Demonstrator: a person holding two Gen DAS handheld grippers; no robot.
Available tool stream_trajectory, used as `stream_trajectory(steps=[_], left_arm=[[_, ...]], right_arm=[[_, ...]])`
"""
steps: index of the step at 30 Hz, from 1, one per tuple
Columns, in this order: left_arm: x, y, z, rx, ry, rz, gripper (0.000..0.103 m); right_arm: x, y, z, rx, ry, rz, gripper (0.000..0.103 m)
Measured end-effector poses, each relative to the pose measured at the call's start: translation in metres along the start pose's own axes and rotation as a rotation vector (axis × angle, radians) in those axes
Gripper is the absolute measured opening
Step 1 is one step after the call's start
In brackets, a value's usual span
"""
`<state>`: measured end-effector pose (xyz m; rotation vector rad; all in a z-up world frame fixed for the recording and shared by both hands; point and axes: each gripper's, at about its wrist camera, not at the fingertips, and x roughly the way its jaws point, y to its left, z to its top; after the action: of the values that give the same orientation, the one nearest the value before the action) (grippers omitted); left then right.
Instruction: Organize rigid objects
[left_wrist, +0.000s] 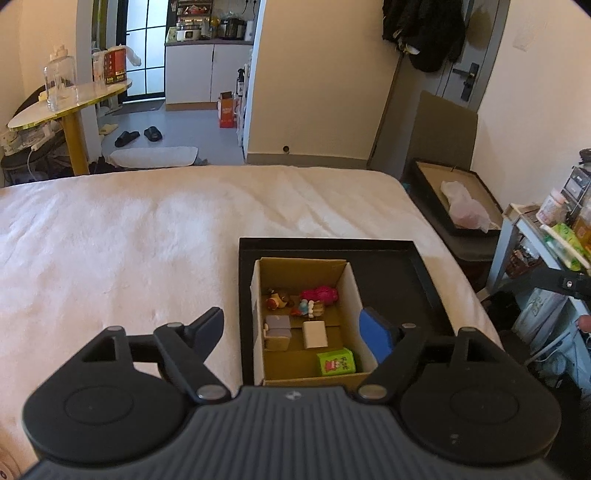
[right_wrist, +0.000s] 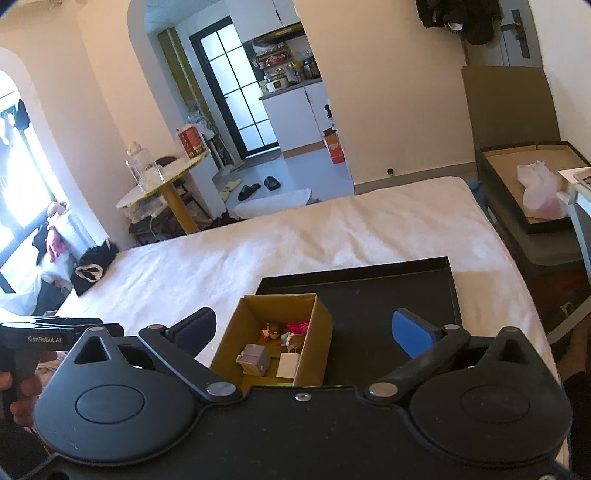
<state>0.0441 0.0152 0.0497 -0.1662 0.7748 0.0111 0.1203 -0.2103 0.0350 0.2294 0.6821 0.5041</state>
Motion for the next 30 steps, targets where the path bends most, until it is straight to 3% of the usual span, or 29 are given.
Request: stream_trajectory(steps=[17, 22, 30], left_arm=[[-0.039, -0.014, -0.018, -0.035, 0.003, -0.073, 0.089], [-0.045, -0.019, -0.028, -0.027, 0.002, -0.036, 0.090], [-0.050, -0.030, -0.036, -0.015, 0.000, -0.046, 0.090]], right_arm=[[-0.038, 0.010, -0.019, -0.016, 0.049, -0.009, 0.103], [-0.045, 0.012, -0.025, 0.000, 0.047, -0.016, 0.103], [-0.049, 0.025, -0.032, -0.008, 0.060, 0.009, 0.103]])
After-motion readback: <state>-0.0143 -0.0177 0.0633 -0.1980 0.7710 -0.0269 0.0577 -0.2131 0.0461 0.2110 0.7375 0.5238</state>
